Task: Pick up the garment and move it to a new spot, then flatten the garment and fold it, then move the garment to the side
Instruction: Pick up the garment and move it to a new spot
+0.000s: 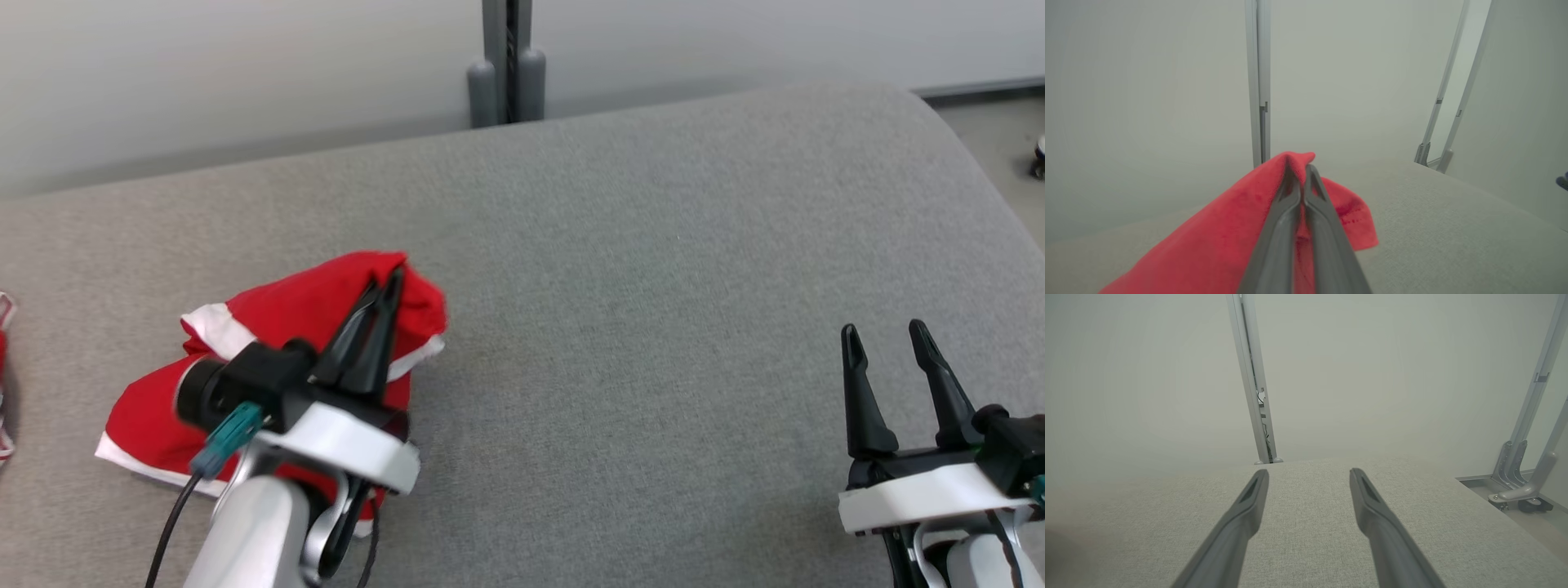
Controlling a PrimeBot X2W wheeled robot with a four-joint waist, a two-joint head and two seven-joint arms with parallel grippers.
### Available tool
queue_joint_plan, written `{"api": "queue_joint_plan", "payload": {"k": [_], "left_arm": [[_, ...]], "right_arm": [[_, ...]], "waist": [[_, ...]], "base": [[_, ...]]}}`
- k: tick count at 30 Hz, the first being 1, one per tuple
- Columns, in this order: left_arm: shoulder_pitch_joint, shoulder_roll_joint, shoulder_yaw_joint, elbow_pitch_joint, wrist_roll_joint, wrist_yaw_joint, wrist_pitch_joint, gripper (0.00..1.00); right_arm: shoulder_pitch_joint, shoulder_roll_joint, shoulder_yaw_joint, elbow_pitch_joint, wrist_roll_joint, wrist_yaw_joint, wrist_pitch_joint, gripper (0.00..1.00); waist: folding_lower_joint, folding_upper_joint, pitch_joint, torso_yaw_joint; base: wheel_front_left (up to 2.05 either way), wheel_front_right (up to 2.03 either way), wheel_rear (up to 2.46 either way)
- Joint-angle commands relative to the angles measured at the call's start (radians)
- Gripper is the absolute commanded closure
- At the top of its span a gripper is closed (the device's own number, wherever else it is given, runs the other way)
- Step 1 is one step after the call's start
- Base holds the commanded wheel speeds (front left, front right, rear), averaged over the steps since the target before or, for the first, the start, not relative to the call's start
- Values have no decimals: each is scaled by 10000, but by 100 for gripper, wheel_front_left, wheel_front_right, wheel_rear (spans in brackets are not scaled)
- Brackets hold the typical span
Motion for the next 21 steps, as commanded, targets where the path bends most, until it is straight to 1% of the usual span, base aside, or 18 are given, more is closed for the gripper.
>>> {"api": "queue_joint_plan", "payload": {"k": [1,5,12,18,19,20,21], "left_arm": [[-397,-34,-163,116,-12,-99,-52,100],[-1473,-105,-972,577,-223,-332,-61,100],[-3163,-180,-2249,1319,-441,-462,-40,100],[-3980,-208,-2765,2552,-688,-495,48,100],[-4033,-212,-2806,2779,-768,-499,48,44],[-4100,-214,-2868,3014,-805,-500,91,0],[-4185,-217,-2907,3178,-822,-502,34,0]], "right_arm": [[-171,10,-19,-23,44,19,-44,0],[-435,66,-16,-144,123,19,-43,0],[-907,110,49,-271,376,19,-45,0],[-1146,111,192,-249,793,19,-43,0],[-1173,113,212,-247,829,19,-43,0],[-1188,112,223,-241,869,19,-43,0],[-1185,112,226,-231,890,19,-43,0]], "waist": [[0,0,551,-364],[0,0,1194,-718],[0,0,2172,-1170],[0,0,2601,-1412],[0,0,2638,-1428],[0,0,2676,-1437],[0,0,2700,-1438]], "base": [[0,0,0],[0,0,0],[0,0,0],[0,0,0],[0,0,0],[0,0,0],[0,0,0]]}}
